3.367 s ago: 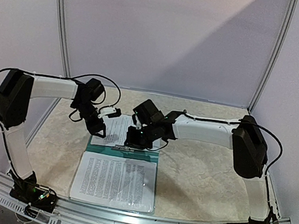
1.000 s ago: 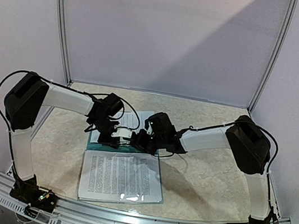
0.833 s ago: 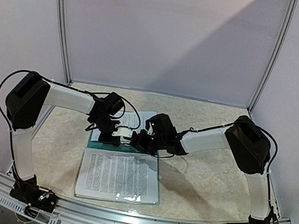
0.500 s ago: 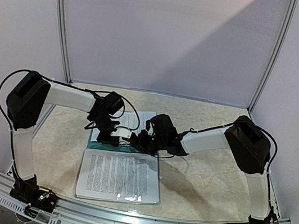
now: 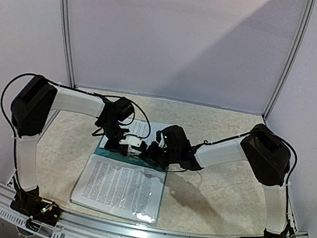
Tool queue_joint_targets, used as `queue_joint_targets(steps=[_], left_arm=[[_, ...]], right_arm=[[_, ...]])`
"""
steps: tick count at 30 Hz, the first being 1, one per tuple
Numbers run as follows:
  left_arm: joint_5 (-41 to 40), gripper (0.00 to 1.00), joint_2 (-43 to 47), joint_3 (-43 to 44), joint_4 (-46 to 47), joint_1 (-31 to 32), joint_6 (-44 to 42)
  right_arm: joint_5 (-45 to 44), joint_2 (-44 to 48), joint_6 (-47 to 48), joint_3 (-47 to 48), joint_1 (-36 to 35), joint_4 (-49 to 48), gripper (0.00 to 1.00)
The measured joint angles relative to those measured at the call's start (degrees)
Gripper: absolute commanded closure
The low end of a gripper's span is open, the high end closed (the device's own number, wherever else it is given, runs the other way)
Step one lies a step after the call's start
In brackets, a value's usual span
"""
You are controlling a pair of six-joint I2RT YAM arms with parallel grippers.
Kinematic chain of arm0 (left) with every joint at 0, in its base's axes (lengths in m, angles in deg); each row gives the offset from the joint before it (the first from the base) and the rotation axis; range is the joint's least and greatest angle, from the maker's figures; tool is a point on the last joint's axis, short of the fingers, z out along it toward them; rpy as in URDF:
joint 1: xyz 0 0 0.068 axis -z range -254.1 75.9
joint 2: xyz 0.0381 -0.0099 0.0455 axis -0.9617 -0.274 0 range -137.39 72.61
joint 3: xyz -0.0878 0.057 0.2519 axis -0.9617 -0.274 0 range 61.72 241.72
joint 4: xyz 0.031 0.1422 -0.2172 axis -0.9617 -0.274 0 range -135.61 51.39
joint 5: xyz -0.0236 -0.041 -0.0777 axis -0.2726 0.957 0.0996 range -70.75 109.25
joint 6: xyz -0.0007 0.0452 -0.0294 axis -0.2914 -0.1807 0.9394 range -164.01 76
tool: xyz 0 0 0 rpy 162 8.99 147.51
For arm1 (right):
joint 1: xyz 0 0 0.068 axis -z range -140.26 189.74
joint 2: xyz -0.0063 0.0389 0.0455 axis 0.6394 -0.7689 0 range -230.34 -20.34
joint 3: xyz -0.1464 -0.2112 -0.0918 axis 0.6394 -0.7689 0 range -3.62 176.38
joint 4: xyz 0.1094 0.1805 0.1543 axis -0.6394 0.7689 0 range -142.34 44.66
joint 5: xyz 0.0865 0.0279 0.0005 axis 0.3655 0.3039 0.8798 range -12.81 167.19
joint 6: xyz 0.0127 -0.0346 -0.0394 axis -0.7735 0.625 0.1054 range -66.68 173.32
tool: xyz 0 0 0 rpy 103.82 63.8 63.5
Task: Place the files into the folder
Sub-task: Clamp the file in the folder with some files.
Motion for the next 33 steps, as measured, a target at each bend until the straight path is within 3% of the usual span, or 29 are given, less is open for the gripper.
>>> queue_joint_targets(steps=[24, 33], left_arm=[[-0.83, 0.98, 2.40, -3.45, -0.24, 3.28, 0.04], [-1.55, 0.98, 2.60, -3.65, -0.22, 2.99, 0.24]], right_arm=[[-1.51, 1.88, -2.84, -4.48, -1.33, -0.48, 0.96], [-1.64, 0.74, -1.62, 0.20, -1.64, 7.23, 0.96]])
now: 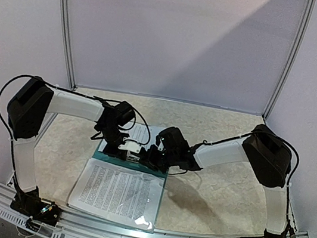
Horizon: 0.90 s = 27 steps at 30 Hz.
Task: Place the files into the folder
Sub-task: Clamp the file in the folder with some files.
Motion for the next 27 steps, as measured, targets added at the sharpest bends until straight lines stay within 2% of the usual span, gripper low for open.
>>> queue_joint_targets(steps=[27], left_arm=[[-0.61, 0.95, -1.33, 2.19, -2.19, -0.13, 9.27]], right_arm=[[0.55, -1.03, 0.22, 1.64, -0.74, 3.76, 0.97]])
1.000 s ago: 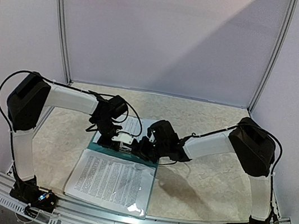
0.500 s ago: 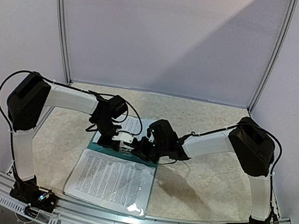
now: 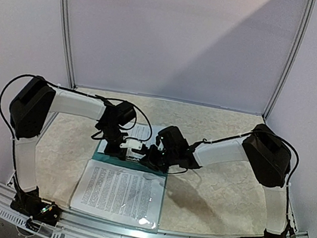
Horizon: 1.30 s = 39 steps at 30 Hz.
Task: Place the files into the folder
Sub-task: Clamp the file in the folder with some files.
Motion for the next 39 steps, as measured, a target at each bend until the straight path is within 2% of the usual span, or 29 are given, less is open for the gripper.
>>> queue_joint_targets(steps=[17, 27, 32, 39], left_arm=[[-3.45, 0.96, -1.25, 1.42, -1.31, 1.29, 5.95], [-3.43, 0.91, -1.64, 2.45, -2.93, 1.18, 9.31], [-0.35, 0.86, -2.34, 3.65, -4.90, -0.35, 11.65], [6.80, 0.85, -2.29, 5.81, -5.84, -1.60, 13.57]], right_arm=[[-0.59, -0.57, 5.84, 3.96, -0.28, 6.56, 0.98], [0.07, -0.76, 4.11, 0.68, -0.28, 0.35, 0.99], [1.14, -1.33, 3.19, 0.04, -0.28, -2.54, 0.99], [1.27, -1.51, 2.95, 0.00, -0.39, -3.37, 0.99]])
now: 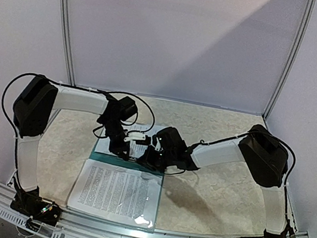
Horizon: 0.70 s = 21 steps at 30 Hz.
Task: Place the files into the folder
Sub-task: Clamp the file in the folder with some files.
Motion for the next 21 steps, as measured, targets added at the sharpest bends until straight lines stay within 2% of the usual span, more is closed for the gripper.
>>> queue_joint_targets(steps=[3, 8, 15, 21], left_arm=[[3.43, 0.86, 0.55, 0.61, 0.44, 0.00, 1.33], [5.68, 0.95, 0.90, 0.57, 2.95, 0.00, 6.93], [4.70, 0.95, 0.33, -0.42, 5.18, -0.22, 14.78], [3.61, 0.96, 0.20, -1.05, 5.18, -0.24, 17.79]], right_arm=[[-0.22, 0.02, 0.02, -0.15, -0.17, -0.35, 0.99], [-0.31, 0.61, -0.02, -0.50, -0.20, -1.01, 0.99], [-0.33, 0.96, 0.00, -0.68, -0.28, -1.11, 0.98], [0.15, 1.64, 0.26, -0.94, -0.59, -1.05, 0.97]])
